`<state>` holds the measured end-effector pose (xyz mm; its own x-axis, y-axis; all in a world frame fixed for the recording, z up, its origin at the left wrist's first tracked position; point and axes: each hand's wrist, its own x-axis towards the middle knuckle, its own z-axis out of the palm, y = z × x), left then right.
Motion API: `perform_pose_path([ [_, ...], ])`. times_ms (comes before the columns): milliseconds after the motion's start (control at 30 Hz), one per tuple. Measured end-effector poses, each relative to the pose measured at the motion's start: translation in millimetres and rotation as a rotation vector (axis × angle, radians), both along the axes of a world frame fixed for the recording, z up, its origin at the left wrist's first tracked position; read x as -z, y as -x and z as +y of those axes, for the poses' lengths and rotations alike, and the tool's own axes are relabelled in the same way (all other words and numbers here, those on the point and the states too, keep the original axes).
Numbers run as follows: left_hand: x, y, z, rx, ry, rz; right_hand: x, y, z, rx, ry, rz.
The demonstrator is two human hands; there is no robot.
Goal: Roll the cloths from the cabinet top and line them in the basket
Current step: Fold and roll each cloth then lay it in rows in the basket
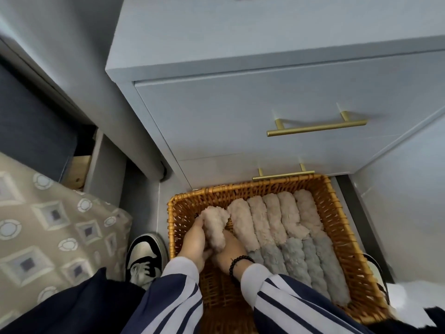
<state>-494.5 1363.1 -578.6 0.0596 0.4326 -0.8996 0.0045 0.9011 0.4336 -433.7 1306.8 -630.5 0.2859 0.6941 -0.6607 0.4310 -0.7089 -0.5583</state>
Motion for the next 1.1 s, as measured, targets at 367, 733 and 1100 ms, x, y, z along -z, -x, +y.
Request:
perform_pose_path([
  [367,19,-22,4,0.095,0.014,-0.031,-7,-8,-19,0.193,-0.143,0.049],
  [733,14,-45,1,0.326,-0.116,0.104,-20,-23,-56,0.257,-0.183,-0.308],
  [1100,36,-72,29,0.52,-0.182,0.47,-25,-49,-54,0.101,-0.132,-0.222],
])
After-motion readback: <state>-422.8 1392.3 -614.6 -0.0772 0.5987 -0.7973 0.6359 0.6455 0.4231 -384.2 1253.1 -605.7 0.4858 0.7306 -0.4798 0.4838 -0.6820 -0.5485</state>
